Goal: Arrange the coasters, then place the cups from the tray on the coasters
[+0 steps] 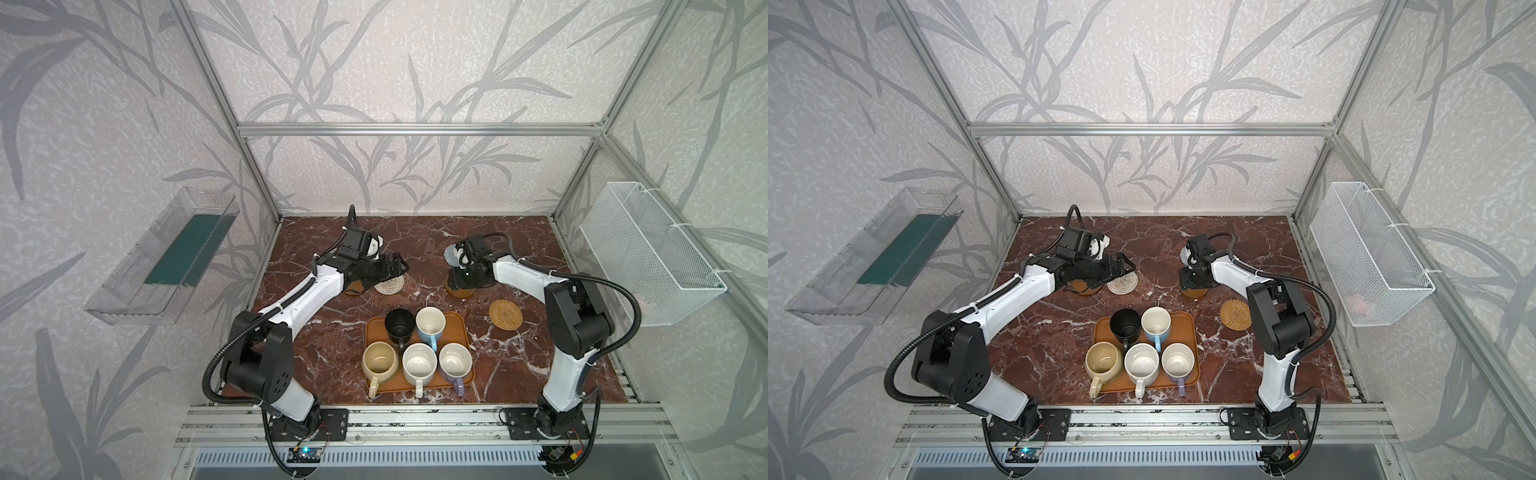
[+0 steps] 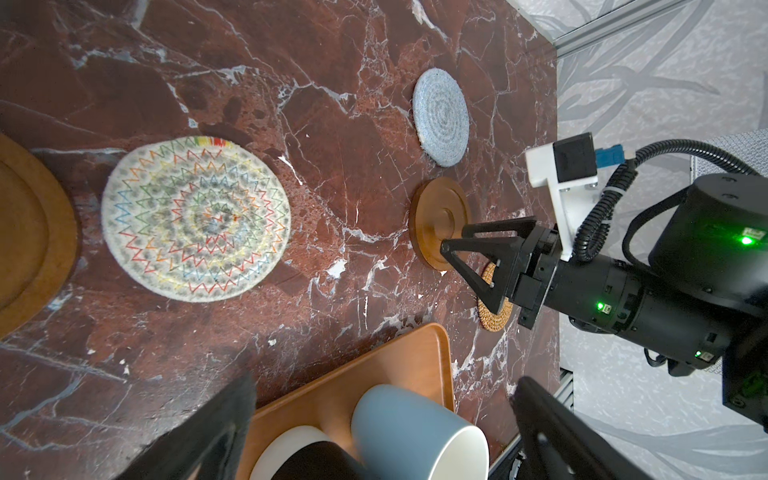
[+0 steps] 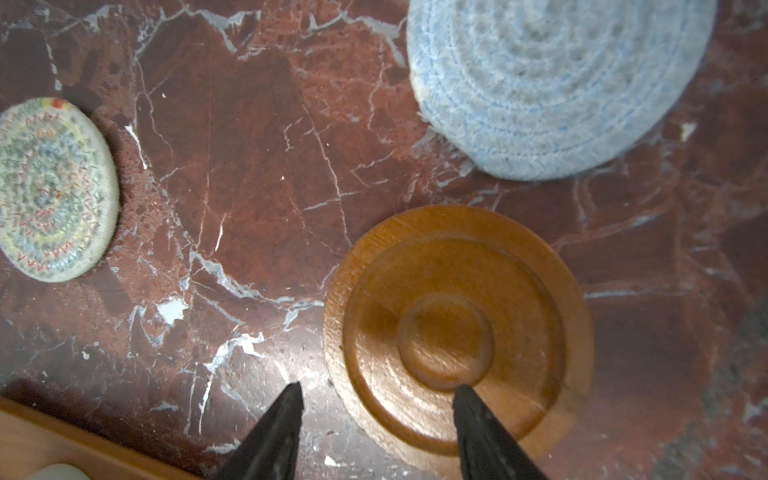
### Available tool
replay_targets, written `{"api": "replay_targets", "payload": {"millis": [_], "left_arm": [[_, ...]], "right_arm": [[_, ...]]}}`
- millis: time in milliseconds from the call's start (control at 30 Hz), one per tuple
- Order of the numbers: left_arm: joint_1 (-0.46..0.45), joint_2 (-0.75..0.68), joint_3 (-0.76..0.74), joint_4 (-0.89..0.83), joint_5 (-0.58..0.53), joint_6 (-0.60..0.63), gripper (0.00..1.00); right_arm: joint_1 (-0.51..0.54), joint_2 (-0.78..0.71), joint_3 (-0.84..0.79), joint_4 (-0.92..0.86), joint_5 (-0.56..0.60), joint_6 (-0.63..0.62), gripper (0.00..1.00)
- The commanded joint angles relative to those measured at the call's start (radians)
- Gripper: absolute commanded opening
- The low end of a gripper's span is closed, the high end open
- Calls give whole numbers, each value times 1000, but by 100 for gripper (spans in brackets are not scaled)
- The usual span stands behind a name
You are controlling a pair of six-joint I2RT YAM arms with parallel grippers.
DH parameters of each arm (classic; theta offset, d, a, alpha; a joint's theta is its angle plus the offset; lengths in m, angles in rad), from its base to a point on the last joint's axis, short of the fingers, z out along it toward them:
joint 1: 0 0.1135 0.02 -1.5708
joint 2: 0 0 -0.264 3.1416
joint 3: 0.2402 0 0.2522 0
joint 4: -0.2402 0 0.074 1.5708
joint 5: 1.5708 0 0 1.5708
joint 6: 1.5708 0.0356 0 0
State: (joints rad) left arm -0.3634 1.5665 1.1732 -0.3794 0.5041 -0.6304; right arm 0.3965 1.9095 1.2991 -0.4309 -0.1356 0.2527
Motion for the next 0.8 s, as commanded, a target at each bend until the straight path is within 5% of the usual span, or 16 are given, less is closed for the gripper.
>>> {"api": "replay_targets", "payload": {"millis": [0,767], "left_arm": [[4,-22,-13,41,1,-27,99],[6,-53,-81,85,-32,-16,99]], "right_arm": [[11,44,57,-57,3,-38,57],[110,279,293,-149,-55,-48,40]]}}
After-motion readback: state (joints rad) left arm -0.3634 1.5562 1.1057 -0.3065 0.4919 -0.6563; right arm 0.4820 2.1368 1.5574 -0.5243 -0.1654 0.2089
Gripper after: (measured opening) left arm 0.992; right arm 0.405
